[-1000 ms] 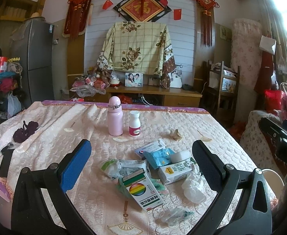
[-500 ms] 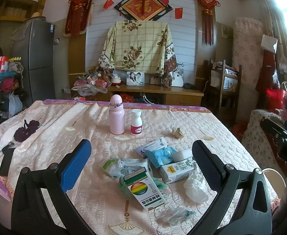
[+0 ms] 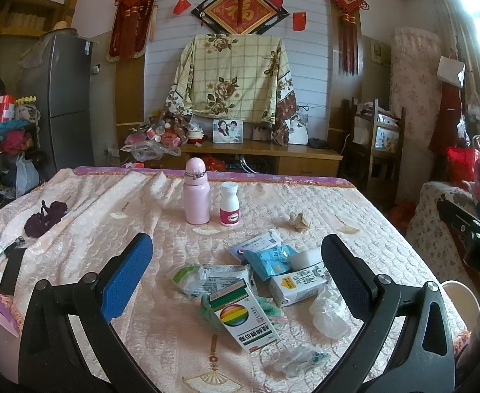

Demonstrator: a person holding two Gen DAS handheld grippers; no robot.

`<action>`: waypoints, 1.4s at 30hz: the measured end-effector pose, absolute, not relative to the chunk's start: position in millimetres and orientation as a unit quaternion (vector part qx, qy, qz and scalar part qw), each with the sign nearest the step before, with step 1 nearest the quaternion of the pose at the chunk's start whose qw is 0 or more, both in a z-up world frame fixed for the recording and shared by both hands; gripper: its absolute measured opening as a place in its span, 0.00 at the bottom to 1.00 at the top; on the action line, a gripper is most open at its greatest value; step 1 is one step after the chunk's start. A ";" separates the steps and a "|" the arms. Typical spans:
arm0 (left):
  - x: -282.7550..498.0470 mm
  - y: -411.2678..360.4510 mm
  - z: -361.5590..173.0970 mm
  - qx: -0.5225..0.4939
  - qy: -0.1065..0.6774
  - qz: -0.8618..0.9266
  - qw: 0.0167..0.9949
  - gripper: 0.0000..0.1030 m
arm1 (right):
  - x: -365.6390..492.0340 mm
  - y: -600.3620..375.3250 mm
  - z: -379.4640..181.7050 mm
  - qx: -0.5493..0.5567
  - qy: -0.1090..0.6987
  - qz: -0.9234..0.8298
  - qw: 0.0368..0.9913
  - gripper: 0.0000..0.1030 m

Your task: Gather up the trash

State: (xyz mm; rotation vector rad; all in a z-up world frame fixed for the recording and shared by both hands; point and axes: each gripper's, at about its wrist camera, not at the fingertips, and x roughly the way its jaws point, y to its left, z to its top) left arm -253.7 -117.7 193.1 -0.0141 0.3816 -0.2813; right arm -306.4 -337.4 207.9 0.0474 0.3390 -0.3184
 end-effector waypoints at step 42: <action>-234.6 -108.3 165.3 0.017 0.265 -0.159 0.951 0.99 | -283.0 -359.2 181.4 0.012 0.241 -0.160 0.957 0.99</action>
